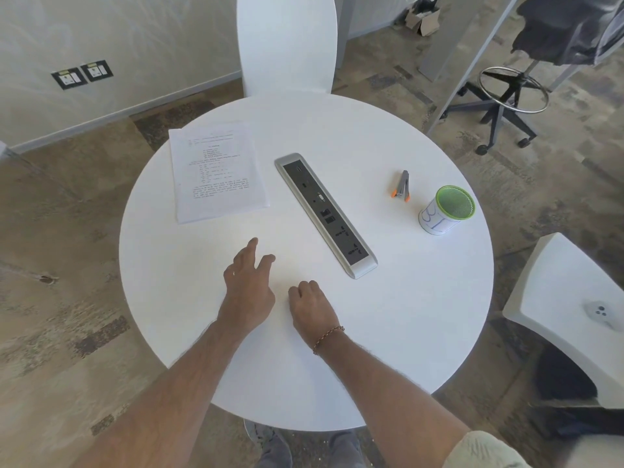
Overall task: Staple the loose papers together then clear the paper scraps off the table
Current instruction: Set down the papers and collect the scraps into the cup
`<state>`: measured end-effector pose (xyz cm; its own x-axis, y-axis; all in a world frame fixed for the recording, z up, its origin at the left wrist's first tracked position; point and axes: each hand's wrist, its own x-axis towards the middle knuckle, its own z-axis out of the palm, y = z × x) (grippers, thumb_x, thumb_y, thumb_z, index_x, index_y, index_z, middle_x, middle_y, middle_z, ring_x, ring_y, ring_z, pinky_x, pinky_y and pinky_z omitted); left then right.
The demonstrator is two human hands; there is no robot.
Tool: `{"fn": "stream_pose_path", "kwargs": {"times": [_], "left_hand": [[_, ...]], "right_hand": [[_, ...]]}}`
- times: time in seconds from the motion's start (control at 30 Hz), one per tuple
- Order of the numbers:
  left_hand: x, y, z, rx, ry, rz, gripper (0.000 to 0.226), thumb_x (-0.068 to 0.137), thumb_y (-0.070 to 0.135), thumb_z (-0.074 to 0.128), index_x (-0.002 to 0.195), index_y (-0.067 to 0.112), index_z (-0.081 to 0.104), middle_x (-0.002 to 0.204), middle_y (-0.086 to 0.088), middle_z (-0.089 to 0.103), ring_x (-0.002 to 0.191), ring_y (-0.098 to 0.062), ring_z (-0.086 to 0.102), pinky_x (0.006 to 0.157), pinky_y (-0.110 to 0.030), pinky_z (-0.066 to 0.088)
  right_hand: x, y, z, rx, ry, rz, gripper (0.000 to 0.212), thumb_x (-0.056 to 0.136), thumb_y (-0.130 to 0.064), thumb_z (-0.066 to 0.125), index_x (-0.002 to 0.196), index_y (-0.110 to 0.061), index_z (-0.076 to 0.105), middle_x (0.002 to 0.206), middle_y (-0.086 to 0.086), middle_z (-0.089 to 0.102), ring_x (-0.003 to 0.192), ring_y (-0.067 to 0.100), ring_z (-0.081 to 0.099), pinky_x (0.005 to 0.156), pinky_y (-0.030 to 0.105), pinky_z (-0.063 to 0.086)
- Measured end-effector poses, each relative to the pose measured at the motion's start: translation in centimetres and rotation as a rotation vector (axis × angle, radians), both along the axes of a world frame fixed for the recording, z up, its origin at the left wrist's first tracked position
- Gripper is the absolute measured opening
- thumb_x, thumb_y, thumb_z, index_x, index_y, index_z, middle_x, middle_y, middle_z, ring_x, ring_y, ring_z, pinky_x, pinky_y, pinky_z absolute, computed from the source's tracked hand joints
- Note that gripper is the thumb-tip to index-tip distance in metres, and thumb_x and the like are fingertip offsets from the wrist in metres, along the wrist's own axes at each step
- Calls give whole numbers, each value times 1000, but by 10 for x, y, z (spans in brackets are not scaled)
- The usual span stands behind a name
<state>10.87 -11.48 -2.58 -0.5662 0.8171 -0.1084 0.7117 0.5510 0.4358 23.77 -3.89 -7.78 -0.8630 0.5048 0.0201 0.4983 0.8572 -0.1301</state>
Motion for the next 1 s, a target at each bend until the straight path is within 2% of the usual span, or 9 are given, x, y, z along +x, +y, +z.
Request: {"fn": "stream_pose_path", "kwargs": {"times": [0.1, 0.17, 0.23, 0.3, 0.47, 0.73, 0.87, 1.0], "left_hand": [[0, 0, -1, 5, 3, 1, 63, 75, -13, 51, 133, 10, 57, 162, -20, 25, 146, -37, 27, 109, -55, 31], [0, 1, -1, 5, 3, -3, 63, 74, -13, 51, 133, 10, 57, 161, -20, 26, 145, -38, 28, 108, -55, 32], [0, 2, -2, 0, 0, -3, 63, 75, -14, 50, 133, 10, 57, 161, -20, 25, 145, -38, 27, 109, -55, 30], [1, 1, -4, 2, -2, 0, 63, 75, -14, 49, 134, 10, 56, 162, -20, 24, 145, -38, 27, 110, -55, 29], [1, 0, -6, -6, -3, 2, 64, 76, -14, 50, 134, 11, 56, 161, -19, 24, 144, -36, 27, 109, -54, 30], [-1, 1, -3, -20, 0, -4, 63, 76, -12, 50, 135, 11, 55, 162, -19, 23, 144, -37, 26, 110, -54, 30], [-3, 0, -3, -26, 5, 4, 63, 76, -11, 50, 135, 11, 55, 162, -18, 23, 145, -36, 26, 110, -53, 30], [-4, -2, -3, -30, 6, 2, 63, 76, -11, 51, 135, 11, 56, 162, -18, 23, 145, -36, 26, 109, -54, 31]], "right_hand": [[-2, 1, 4, -63, -29, -29, 30, 49, 15, 41, 64, -9, 51, 60, 7, 48, 55, 23, 48, 48, 27, 33], [-3, 3, 4, -222, -21, -60, 30, 51, 20, 52, 69, -4, 55, 65, 13, 52, 60, 29, 52, 50, 29, 33], [-5, 12, 4, -380, 23, -139, 24, 70, 16, 52, 85, 1, 62, 82, 17, 59, 76, 33, 55, 60, 36, 42], [-2, 19, 5, -525, 68, -238, 22, 83, 6, 48, 92, -4, 65, 90, 13, 63, 84, 31, 57, 72, 40, 48], [15, 27, 13, -680, 235, -443, 22, 86, -2, 52, 94, -9, 71, 92, 5, 72, 85, 21, 63, 76, 31, 52], [7, 13, 13, -599, 98, -268, 16, 84, -7, 57, 87, -12, 72, 87, 6, 62, 82, 25, 57, 71, 34, 49], [2, 7, 11, -501, 85, -219, 19, 85, -1, 52, 86, -9, 69, 85, 7, 60, 86, 26, 54, 71, 38, 49], [-3, 8, 8, -393, 73, -179, 16, 81, 6, 52, 82, -2, 66, 78, 13, 57, 79, 32, 54, 61, 41, 50]]}}
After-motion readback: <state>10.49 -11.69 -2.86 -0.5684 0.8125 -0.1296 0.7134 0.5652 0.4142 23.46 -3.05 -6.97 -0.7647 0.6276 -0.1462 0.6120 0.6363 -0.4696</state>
